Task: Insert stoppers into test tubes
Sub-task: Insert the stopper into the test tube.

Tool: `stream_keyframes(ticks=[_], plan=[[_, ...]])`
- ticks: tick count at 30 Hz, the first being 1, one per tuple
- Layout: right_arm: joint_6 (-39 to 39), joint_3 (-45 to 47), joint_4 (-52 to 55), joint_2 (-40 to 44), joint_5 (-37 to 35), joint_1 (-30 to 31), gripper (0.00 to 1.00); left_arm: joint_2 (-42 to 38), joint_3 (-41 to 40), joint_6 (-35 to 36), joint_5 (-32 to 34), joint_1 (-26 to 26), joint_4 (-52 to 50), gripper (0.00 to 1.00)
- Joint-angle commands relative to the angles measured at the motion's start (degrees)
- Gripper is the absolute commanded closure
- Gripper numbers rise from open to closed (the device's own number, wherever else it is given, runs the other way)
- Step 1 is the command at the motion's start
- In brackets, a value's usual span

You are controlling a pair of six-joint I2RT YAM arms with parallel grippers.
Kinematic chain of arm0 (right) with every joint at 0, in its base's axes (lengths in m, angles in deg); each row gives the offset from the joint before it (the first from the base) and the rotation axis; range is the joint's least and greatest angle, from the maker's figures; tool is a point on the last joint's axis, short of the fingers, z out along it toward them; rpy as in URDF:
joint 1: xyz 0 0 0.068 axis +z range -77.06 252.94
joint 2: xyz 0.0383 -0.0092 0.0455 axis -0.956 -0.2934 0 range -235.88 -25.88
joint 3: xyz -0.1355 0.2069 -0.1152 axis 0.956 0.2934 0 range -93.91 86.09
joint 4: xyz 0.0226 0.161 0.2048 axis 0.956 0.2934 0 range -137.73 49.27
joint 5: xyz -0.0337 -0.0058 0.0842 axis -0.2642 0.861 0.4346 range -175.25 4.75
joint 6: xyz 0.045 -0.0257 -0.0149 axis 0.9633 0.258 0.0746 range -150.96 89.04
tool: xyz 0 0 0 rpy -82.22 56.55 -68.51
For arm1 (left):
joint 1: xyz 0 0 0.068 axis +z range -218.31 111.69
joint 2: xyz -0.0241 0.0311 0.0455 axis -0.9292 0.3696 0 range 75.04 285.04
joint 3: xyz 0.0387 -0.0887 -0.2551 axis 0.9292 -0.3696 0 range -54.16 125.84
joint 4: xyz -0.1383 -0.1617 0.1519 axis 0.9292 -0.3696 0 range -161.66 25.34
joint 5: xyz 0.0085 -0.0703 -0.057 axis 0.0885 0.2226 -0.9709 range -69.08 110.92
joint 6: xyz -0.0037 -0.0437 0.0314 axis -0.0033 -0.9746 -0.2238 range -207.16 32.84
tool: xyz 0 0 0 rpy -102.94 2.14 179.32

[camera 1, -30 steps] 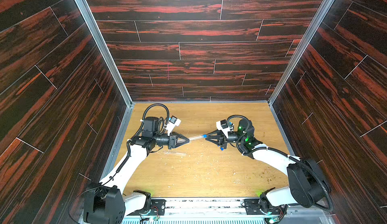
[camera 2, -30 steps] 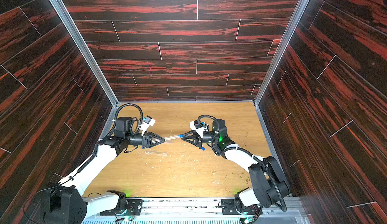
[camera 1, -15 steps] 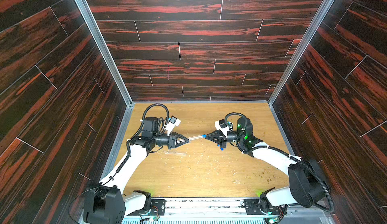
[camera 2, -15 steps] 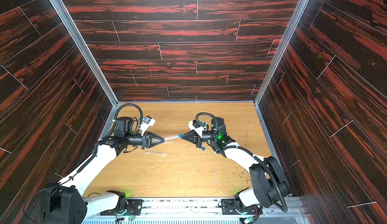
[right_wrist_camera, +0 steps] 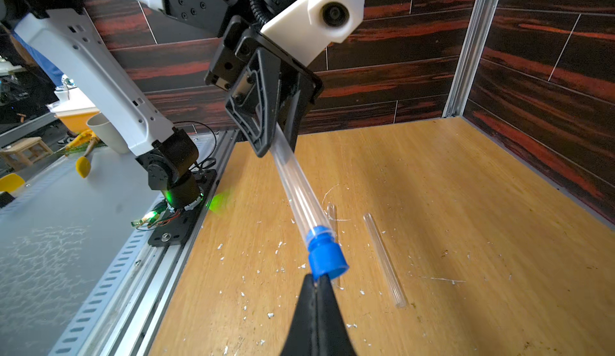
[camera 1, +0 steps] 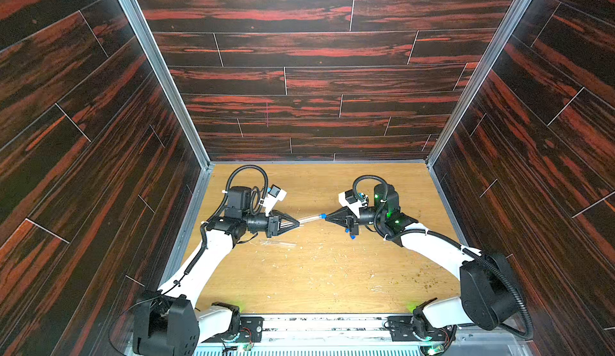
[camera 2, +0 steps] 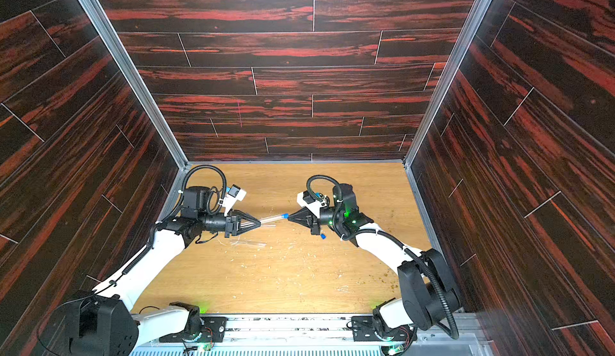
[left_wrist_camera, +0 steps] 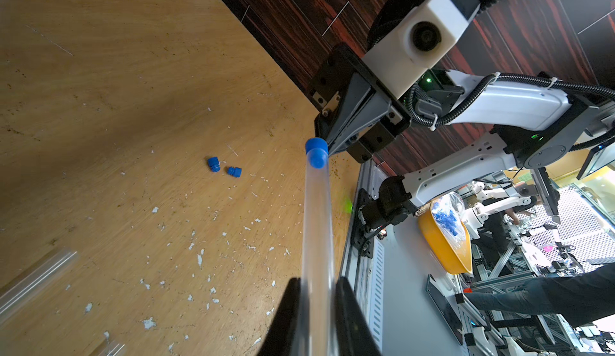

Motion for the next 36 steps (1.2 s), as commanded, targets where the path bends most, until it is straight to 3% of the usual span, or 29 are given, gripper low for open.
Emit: stream_keyframes(ticks=[1, 36], plan=[[-2.5, -2.29, 0.96, 0.08, 3.19, 2.08, 0.98, -0.35, 0.7, 1.55, -1.95, -0.99, 0.13, 0.94], [-7.21, -7.94, 9.05, -1.89, 9.07, 3.84, 0.77, -0.01, 0.79, 2.66, -2.07, -1.55, -0.31, 0.95]])
